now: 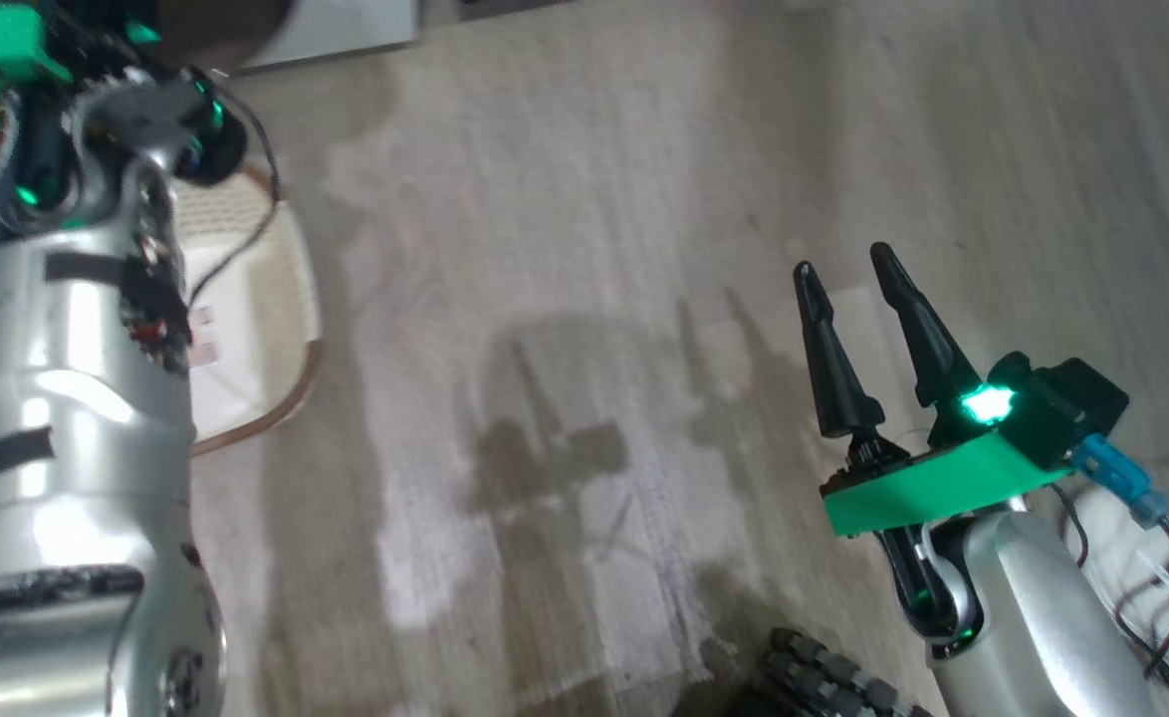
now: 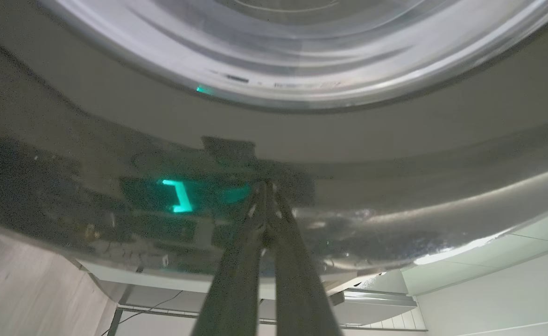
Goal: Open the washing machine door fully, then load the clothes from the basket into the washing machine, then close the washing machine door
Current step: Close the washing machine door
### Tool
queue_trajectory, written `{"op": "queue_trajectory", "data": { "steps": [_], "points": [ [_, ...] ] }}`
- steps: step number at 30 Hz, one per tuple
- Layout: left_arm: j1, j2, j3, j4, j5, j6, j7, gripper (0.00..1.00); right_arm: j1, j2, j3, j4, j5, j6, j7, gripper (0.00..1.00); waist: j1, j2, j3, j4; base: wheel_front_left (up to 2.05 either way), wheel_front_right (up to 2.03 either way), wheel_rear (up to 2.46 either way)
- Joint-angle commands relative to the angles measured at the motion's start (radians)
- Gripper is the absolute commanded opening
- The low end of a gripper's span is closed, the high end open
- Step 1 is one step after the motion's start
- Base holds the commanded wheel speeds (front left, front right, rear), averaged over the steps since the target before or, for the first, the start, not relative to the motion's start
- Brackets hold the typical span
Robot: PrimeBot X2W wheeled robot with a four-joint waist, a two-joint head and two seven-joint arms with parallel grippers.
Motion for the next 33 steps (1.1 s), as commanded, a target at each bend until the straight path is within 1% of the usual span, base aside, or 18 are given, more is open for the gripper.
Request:
{"op": "queue_trajectory", "data": {
  "steps": [1, 5, 9, 13, 16, 18, 20, 25, 30, 33],
  "points": [
    [-0.057, 0.033, 0.02, -0.025, 0.015, -0.009, -0.013, 0.0, -0.018, 0.006, 0.018, -0.038, 0.009, 0.0, -0.007, 1.0, 0.0, 0.0, 0.019, -0.053, 0.0, 0.0, 0.0],
    [-0.11, 0.046, 0.044, -0.009, 0.037, -0.009, -0.051, 0.0, -0.013, 0.006, 0.016, -0.039, 0.025, 0.0, -0.007, 1.0, 0.0, 0.0, 0.026, -0.097, 0.0, 0.0, 0.0],
    [-0.156, 0.056, 0.054, 0.028, 0.069, -0.009, -0.095, 0.0, -0.007, 0.006, 0.024, -0.041, 0.036, 0.0, -0.007, 1.0, 0.0, 0.0, 0.029, -0.121, 0.0, 0.0, 0.0],
    [-0.177, 0.058, 0.051, 0.061, 0.089, -0.009, -0.097, 0.0, -0.006, 0.006, 0.025, -0.038, 0.042, 0.0, -0.007, 1.0, 0.0, 0.0, 0.023, -0.128, 0.0, 0.0, 0.0],
    [-0.163, 0.052, 0.047, 0.071, 0.095, -0.009, -0.084, 0.0, -0.003, 0.006, 0.014, -0.038, 0.041, 0.0, -0.007, 1.0, 0.0, 0.0, 0.012, -0.114, 0.0, 0.0, 0.0],
    [-0.13, 0.046, 0.038, 0.073, 0.104, -0.009, -0.065, 0.0, -0.001, 0.006, 0.004, -0.039, 0.031, 0.0, -0.007, 1.0, 0.0, 0.0, -0.004, -0.087, 0.0, 0.0, 0.0],
    [-0.114, 0.044, 0.028, 0.073, 0.115, -0.009, -0.057, 0.0, -0.001, 0.006, 0.002, -0.038, 0.027, 0.0, -0.007, 1.0, 0.0, 0.0, -0.011, -0.076, 0.0, 0.0, 0.0],
    [0.007, 0.038, -0.077, 0.006, 0.206, -0.009, -0.006, 0.0, 0.002, 0.006, -0.018, -0.028, 0.002, 0.0, -0.007, 1.0, 0.0, 0.0, -0.058, -0.005, 0.0, 0.0, 0.0],
    [0.165, 0.043, -0.211, -0.13, 0.299, -0.009, 0.016, 0.0, 0.01, 0.006, -0.048, -0.012, -0.033, 0.0, -0.007, 1.0, 0.0, 0.0, -0.118, 0.085, 0.0, 0.0, 0.0],
    [0.261, 0.081, -0.328, -0.213, 0.387, -0.009, 0.01, 0.0, 0.015, 0.006, -0.064, -0.001, -0.051, 0.0, -0.007, 1.0, 0.0, 0.0, -0.158, 0.141, 0.0, 0.0, 0.0]
  ]
}}
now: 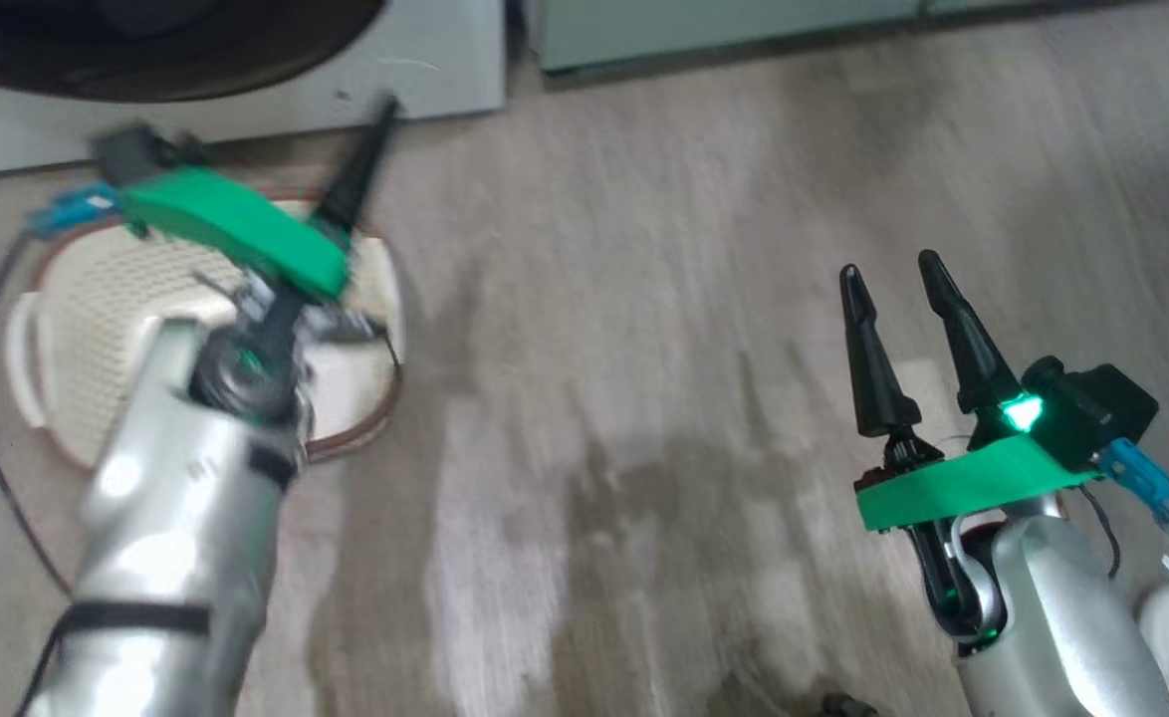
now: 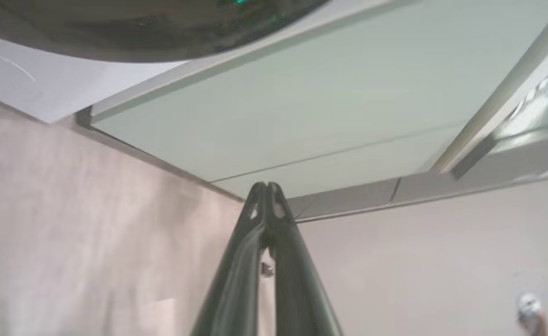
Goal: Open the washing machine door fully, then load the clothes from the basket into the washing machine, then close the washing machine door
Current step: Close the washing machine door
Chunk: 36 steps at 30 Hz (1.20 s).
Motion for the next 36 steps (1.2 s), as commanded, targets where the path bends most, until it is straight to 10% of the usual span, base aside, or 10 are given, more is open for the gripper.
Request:
{"op": "queue_trajectory", "data": {
  "steps": [1, 9, 15, 21, 28, 36],
  "points": [
    [0.03, 0.068, -0.05, -0.075, 0.071, -0.009, -0.015, 0.0, 0.006, 0.002, 0.012, -0.024, -0.013, 0.0, -0.007, 1.0, 0.0, 0.0, -0.072, 0.086, 0.0, 0.0, 0.0],
    [0.145, 0.281, -0.426, -0.065, 0.47, -0.009, -0.332, 0.0, 0.043, 0.002, 0.006, 0.0, -0.048, 0.0, -0.007, 1.0, 0.0, 0.0, -0.184, 0.226, 0.0, 0.0, 0.0],
    [0.216, 0.307, -0.343, -0.07, 0.639, 0.053, -0.436, 0.0, 0.069, 0.002, 0.004, 0.004, -0.065, 0.0, -0.007, 1.0, 0.0, 0.0, -0.26, 0.285, 0.0, 0.0, 0.0],
    [0.474, 0.199, -0.038, -0.347, 0.867, 0.136, -0.437, 0.0, 0.107, 0.002, -0.008, -0.001, -0.07, 0.0, -0.007, 1.0, 0.0, 0.0, -0.321, 0.317, 0.0, 0.0, 0.0],
    [0.661, 0.021, 0.151, -0.549, 1.095, 0.062, -0.438, 0.0, 0.13, 0.002, -0.01, -0.01, -0.071, 0.0, -0.007, 1.0, 0.0, 0.0, -0.335, 0.328, 0.0, 0.0, 0.0],
    [0.717, -0.024, 0.169, -0.587, 1.173, 0.005, -0.438, 0.0, 0.123, 0.002, -0.011, -0.018, -0.064, 0.0, -0.007, 1.0, 0.0, 0.0, -0.333, 0.315, 0.0, 0.0, 0.0]
  ]
}}
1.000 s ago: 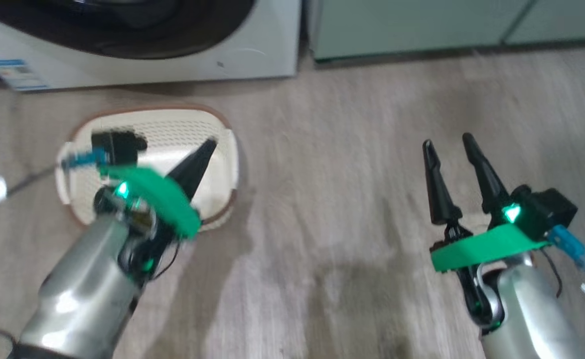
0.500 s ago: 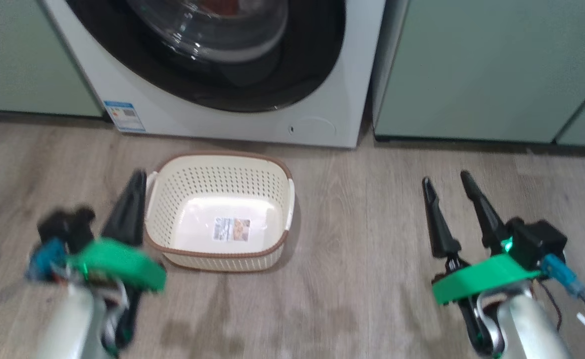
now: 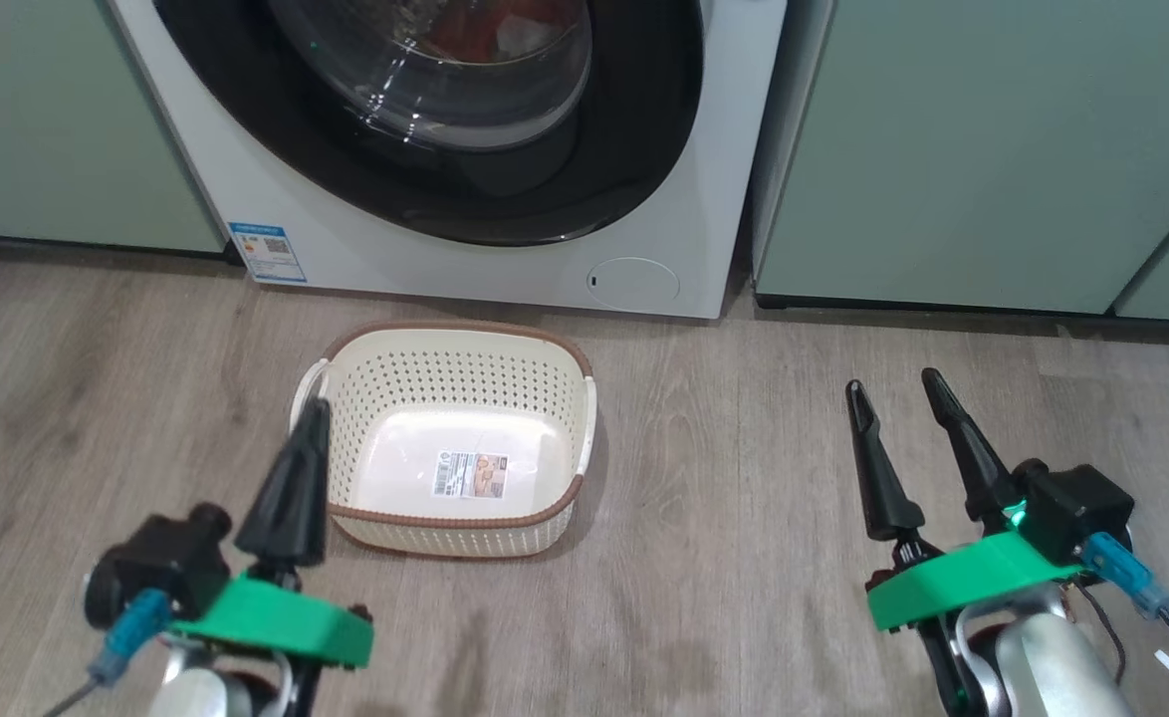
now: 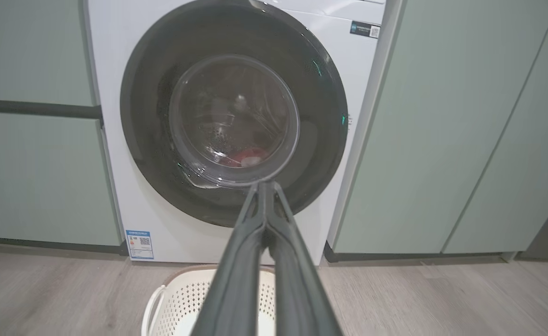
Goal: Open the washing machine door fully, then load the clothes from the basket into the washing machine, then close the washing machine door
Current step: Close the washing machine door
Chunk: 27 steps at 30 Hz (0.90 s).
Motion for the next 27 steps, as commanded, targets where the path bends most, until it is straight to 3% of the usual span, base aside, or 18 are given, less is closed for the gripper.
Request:
{"op": "queue_trajectory", "data": {
  "steps": [1, 20, 21, 22, 23, 27],
  "points": [
    [-0.016, -0.003, 0.027, -0.027, 0.009, -0.006, -0.01, 0.0, -0.038, 0.002, 0.019, -0.035, 0.002, 0.0, -0.007, 1.0, 0.0001, -0.0001, 0.001, -0.003, 0.0, 0.0, 0.0],
    [-0.023, -0.006, -0.008, 0.015, -0.013, -0.016, -0.01, 0.0, -0.027, 0.002, -0.03, -0.014, 0.014, 0.0, -0.007, 1.0, 0.0001, -0.0001, 0.004, -0.025, 0.0, 0.0, 0.0],
    [-0.025, -0.006, -0.003, 0.014, -0.011, -0.013, -0.01, 0.16, -0.027, 0.002, -0.029, -0.013, 0.015, 0.0, -0.007, 1.0, 0.0001, -0.0001, 0.004, -0.025, 0.0, 0.0, 0.0],
    [-0.025, -0.006, -0.001, 0.015, -0.007, -0.008, -0.01, 0.48, -0.028, 0.002, -0.028, -0.013, 0.016, 0.0, -0.007, 1.0, 0.0001, -0.0001, 0.003, -0.025, 0.0, 0.0, 0.0],
    [-0.025, -0.006, -0.002, 0.017, -0.006, -0.006, -0.01, 1.0, -0.028, 0.002, -0.027, -0.013, 0.017, 0.0, -0.007, 1.0, 0.0001, -0.0001, 0.003, -0.025, 0.0, 0.0, 0.0],
    [-0.027, -0.006, -0.006, 0.031, -0.008, -0.004, -0.01, 1.0, -0.026, 0.002, -0.023, -0.012, 0.019, 0.0, -0.007, 1.0, 0.0001, -0.0001, 0.001, -0.023, 0.0, 0.0, 0.0]
  ]
}}
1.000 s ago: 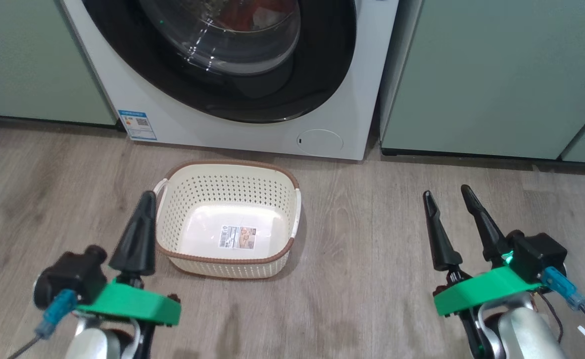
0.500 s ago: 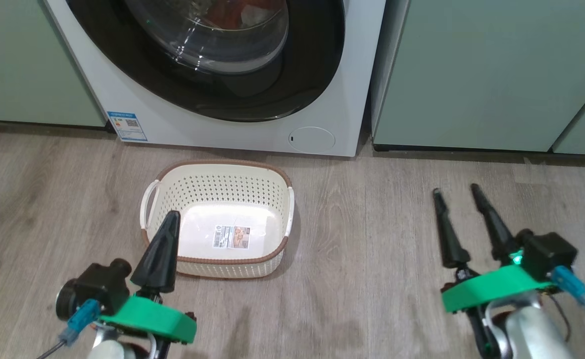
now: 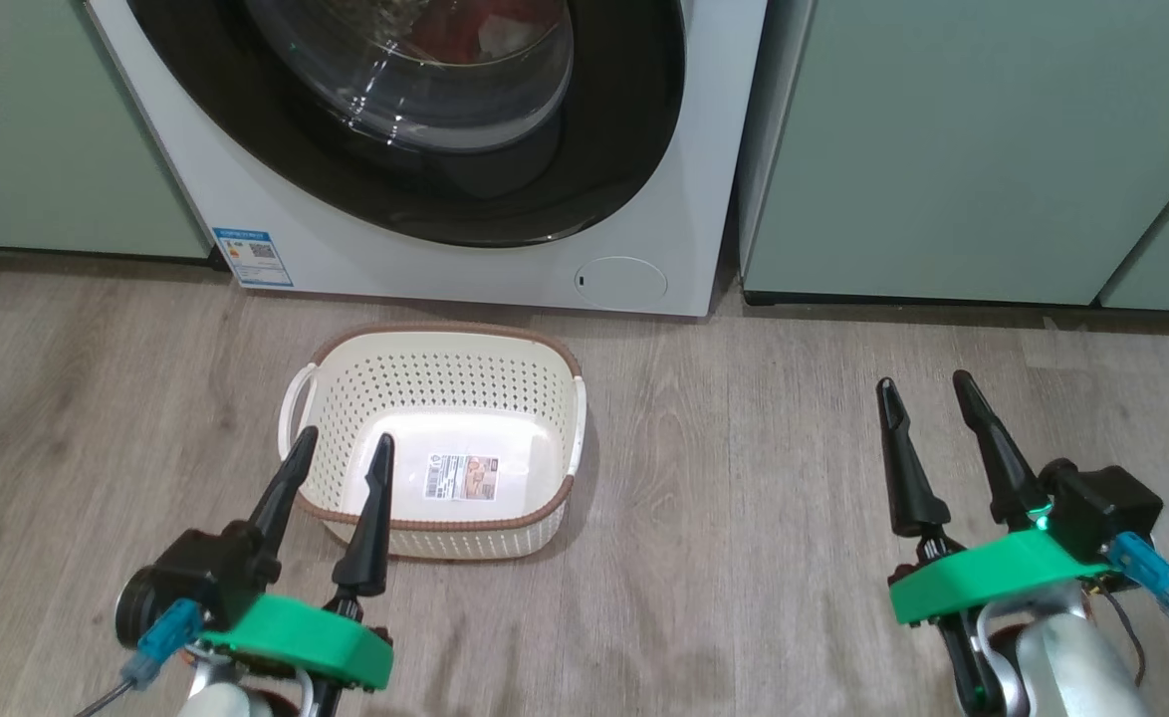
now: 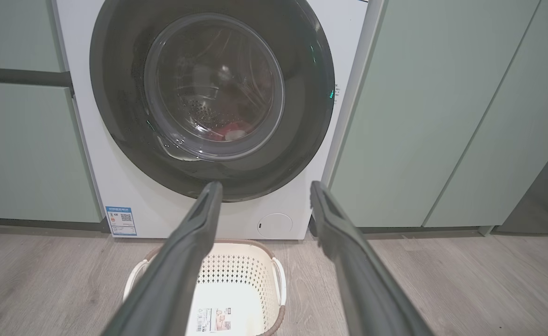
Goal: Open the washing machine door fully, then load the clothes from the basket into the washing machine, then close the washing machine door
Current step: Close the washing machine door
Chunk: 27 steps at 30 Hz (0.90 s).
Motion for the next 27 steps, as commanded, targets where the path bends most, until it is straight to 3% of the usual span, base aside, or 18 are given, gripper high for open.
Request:
{"op": "queue_trajectory", "data": {
  "steps": [1, 27],
  "points": [
    [-0.047, -0.002, 0.032, -0.029, -0.004, 0.004, -0.01, 1.0, -0.026, 0.0, 0.029, -0.029, 0.002, 0.0, -0.007, 1.0, 0.0, -0.0001, -0.001, 0.001, 0.0, 0.0, 0.0],
    [-0.04, -0.002, 0.031, -0.026, 0.012, 0.006, -0.01, 1.0, -0.031, 0.001, 0.04, -0.031, 0.003, 0.0, -0.007, 1.0, 0.0, -0.0001, -0.003, 0.002, 0.0, 0.0, 0.0]
  ]
}}
